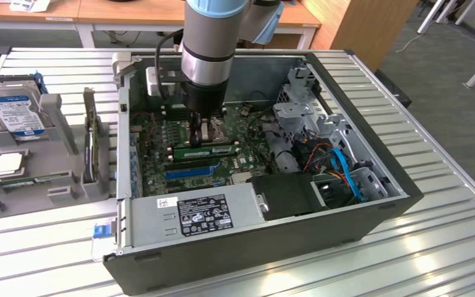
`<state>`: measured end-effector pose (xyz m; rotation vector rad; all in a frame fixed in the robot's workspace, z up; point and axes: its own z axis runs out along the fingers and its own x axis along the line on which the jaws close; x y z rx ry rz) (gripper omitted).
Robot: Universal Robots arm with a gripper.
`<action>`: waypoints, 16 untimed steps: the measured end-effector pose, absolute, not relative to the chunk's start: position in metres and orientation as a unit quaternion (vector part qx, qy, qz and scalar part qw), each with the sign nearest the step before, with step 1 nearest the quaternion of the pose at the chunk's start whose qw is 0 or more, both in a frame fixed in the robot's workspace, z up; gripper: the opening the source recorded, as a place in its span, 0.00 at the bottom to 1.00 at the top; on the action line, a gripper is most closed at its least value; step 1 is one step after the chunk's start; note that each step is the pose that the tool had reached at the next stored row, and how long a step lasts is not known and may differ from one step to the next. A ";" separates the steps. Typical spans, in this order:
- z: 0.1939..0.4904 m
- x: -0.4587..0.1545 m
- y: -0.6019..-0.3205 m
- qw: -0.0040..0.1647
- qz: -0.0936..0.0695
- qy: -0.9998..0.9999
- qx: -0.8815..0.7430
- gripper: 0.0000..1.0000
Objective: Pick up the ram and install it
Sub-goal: 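Press down the ram until it locks into place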
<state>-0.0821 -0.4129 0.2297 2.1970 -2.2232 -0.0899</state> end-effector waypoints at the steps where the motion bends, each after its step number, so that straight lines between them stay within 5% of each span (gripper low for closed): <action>1: 0.229 -0.082 -0.413 0.007 -0.029 -0.711 0.703 0.10; 16: 0.227 -0.082 -0.413 0.007 -0.029 -0.711 0.703 0.10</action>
